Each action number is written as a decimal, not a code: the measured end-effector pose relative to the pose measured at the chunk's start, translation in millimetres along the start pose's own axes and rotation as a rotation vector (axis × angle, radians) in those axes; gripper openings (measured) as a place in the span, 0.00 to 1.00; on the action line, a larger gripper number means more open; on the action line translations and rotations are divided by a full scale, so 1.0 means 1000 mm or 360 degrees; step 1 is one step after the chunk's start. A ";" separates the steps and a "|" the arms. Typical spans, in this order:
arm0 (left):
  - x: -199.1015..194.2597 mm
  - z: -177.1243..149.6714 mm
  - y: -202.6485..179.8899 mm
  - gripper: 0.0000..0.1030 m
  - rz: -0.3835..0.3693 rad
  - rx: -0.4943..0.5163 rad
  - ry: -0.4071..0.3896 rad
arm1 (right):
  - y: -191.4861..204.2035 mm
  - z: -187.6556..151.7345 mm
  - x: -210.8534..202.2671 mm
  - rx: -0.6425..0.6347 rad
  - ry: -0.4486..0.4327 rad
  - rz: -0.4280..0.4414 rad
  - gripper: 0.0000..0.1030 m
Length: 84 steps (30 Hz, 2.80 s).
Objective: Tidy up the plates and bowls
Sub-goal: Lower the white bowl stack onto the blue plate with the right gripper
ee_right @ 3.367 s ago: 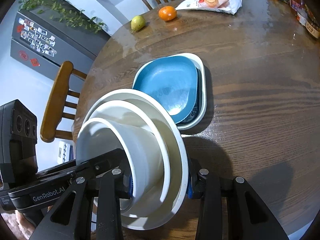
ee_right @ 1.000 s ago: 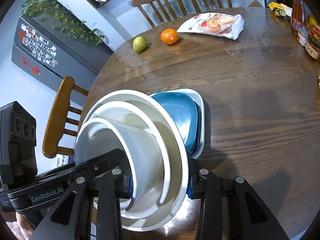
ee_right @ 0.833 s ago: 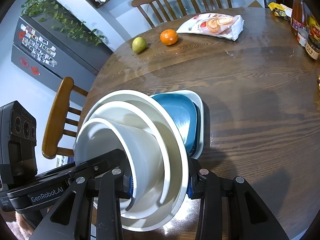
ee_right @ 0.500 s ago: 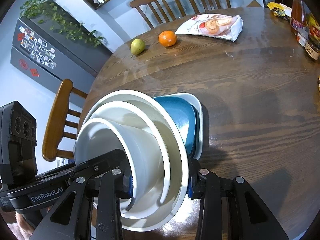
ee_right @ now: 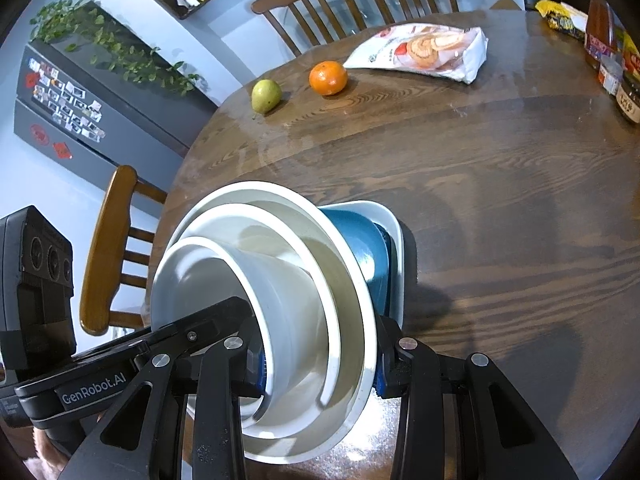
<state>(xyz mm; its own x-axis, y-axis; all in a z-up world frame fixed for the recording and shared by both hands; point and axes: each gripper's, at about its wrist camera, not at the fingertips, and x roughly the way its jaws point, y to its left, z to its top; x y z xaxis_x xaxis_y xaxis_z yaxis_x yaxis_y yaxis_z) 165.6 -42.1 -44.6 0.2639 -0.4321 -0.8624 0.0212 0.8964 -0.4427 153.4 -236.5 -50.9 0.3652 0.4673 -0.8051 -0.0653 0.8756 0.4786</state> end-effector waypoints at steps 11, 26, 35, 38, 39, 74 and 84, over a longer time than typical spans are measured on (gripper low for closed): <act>0.015 0.013 0.014 0.36 0.0004 -0.0076 0.0034 | -0.006 0.012 0.027 0.0036 0.0080 -0.0012 0.38; 0.031 0.019 0.017 0.36 0.0019 -0.0104 0.0079 | -0.014 0.018 0.043 0.0063 0.0132 -0.0056 0.38; 0.036 0.021 0.021 0.36 0.0017 -0.0115 0.0093 | -0.015 0.017 0.049 0.0076 0.0149 -0.0068 0.38; 0.038 0.021 0.023 0.36 0.0010 -0.0123 0.0103 | -0.016 0.018 0.050 0.0072 0.0146 -0.0075 0.38; 0.039 0.021 0.023 0.36 0.0009 -0.0124 0.0105 | -0.015 0.018 0.051 0.0071 0.0148 -0.0078 0.38; 0.048 0.021 0.026 0.37 -0.0010 -0.0180 0.0151 | -0.012 0.019 0.057 0.0058 0.0153 -0.0144 0.38; 0.048 0.020 0.028 0.38 -0.0016 -0.0188 0.0157 | -0.014 0.017 0.059 0.0055 0.0157 -0.0153 0.38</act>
<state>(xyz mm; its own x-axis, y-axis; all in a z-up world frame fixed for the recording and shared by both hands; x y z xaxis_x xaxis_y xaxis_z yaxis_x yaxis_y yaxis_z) 198.0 -36.2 -93.8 0.1681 -0.4540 -0.8750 -0.0915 0.8766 -0.4724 192.2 -223.4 -99.1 0.2753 0.3928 -0.8775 -0.0018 0.9129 0.4081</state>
